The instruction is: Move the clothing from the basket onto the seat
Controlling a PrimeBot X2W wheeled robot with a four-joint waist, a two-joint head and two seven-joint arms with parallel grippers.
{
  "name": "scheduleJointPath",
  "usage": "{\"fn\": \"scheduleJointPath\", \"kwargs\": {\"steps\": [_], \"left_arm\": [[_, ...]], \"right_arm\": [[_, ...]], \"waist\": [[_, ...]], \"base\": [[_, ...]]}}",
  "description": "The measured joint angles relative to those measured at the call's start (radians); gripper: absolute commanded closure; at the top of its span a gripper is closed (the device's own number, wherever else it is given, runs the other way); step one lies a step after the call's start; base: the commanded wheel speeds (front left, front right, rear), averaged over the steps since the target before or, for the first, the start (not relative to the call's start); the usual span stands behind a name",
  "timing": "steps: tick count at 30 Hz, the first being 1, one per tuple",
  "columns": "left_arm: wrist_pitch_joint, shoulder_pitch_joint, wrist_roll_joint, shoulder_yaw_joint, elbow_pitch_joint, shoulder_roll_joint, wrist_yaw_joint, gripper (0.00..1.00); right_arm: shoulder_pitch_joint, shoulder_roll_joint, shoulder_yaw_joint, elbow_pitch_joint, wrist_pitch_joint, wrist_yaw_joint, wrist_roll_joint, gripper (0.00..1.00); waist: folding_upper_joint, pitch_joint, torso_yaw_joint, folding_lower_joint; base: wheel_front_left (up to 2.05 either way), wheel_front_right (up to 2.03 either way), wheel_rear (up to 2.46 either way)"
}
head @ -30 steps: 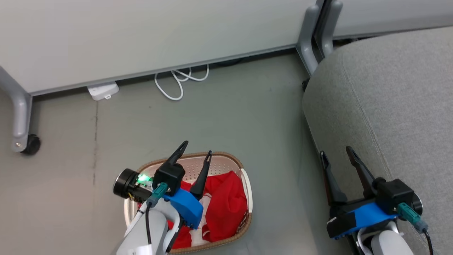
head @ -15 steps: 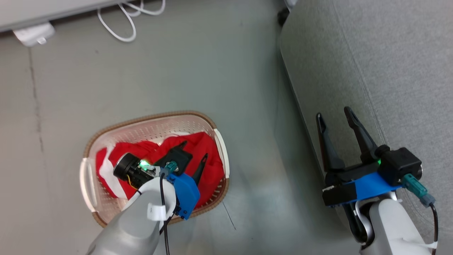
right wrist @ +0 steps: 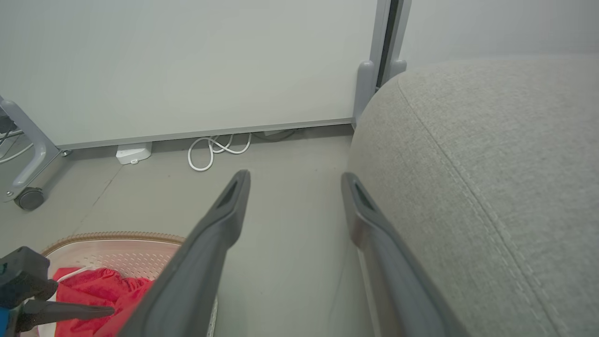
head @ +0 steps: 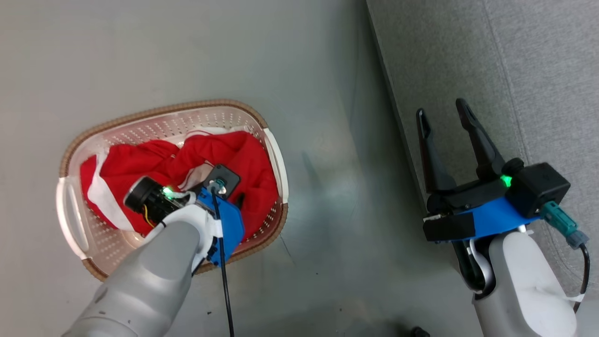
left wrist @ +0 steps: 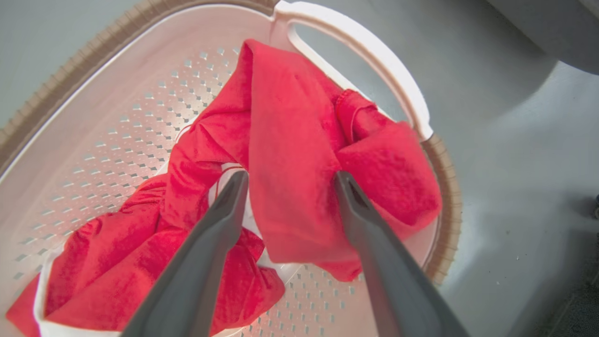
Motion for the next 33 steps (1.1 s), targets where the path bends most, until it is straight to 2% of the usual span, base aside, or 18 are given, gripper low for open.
{"fn": "scheduleJointPath", "kwargs": {"steps": [11,22,24,25,33], "left_arm": [[0.062,-0.060,-0.128,-0.053,0.017,0.019,0.000,0.00],[0.077,-0.118,-0.164,-0.133,0.041,0.028,0.000,0.00],[0.087,-0.127,-0.165,-0.152,0.052,0.028,0.000,0.88],[0.091,-0.131,-0.163,-0.157,0.055,0.028,0.000,1.00],[0.081,-0.142,-0.182,-0.183,0.073,0.019,0.000,1.00]], "right_arm": [[-0.038,0.000,0.002,-0.018,0.000,0.000,0.017,0.00],[-0.063,0.000,0.002,-0.039,0.000,0.000,0.041,0.00],[-0.070,0.000,0.002,-0.041,0.000,0.000,0.041,0.00],[-0.072,0.000,0.002,-0.042,0.000,0.000,0.041,0.00],[-0.073,0.000,-0.003,-0.044,0.000,0.000,0.039,0.00]], "waist": [[0.0000,0.113,-0.018,-0.0001],[0.0000,0.202,-0.036,-0.0001],[0.0000,0.212,-0.039,-0.0001],[0.0000,0.215,-0.039,-0.0001],[0.0000,0.217,-0.032,-0.0001]], "base": [[0.00,0.00,0.00],[0.00,0.00,0.00],[0.00,0.00,0.00],[0.00,0.00,0.00],[0.00,0.00,0.00]]}}
